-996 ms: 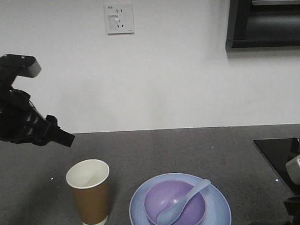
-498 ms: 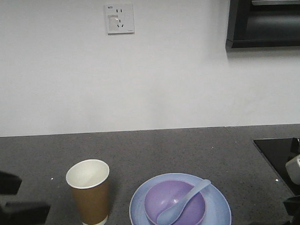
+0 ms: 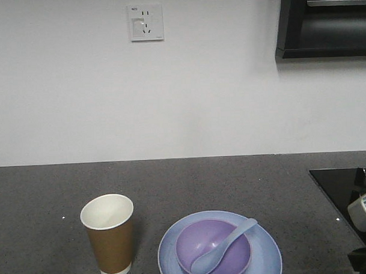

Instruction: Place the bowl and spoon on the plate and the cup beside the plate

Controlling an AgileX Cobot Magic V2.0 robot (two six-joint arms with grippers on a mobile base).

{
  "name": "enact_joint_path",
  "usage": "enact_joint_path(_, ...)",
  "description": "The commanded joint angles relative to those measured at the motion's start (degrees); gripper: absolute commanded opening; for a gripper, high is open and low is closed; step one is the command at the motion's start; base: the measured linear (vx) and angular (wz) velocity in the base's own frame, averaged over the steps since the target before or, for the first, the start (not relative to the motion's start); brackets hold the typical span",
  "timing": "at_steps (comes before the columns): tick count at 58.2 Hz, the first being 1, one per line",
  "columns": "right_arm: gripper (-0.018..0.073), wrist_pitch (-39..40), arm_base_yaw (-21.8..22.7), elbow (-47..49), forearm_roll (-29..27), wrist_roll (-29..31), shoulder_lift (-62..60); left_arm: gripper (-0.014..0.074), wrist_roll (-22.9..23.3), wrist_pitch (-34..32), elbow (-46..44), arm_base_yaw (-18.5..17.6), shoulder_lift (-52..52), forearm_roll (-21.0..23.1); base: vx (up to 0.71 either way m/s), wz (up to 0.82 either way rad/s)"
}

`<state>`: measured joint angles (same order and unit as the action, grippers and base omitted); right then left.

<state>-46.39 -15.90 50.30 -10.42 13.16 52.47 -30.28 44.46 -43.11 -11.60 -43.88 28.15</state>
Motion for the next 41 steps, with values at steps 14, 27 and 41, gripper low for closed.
enact_joint_path(14, 0.0391, 2.9, 0.0, 1.6, -0.1, 1.1, -0.7, 0.0352, 1.0, -5.4, 0.6, -0.2, 0.2, 1.5, 0.0, 0.0)
enact_joint_path(27, 0.0099, 2.9, 0.0, 1.6, -0.3, 1.7, -0.7, 0.01, 1.0, -5.4, 0.6, -0.2, 0.2, 1.5, 0.0, 0.0)
enact_joint_path(41, -0.0015, 2.8, 0.0, 1.6, -0.1, 1.7, -0.7, -0.0007, 2.1, -6.3, 0.6, -0.2, 0.2, 2.0, 0.0, 0.0)
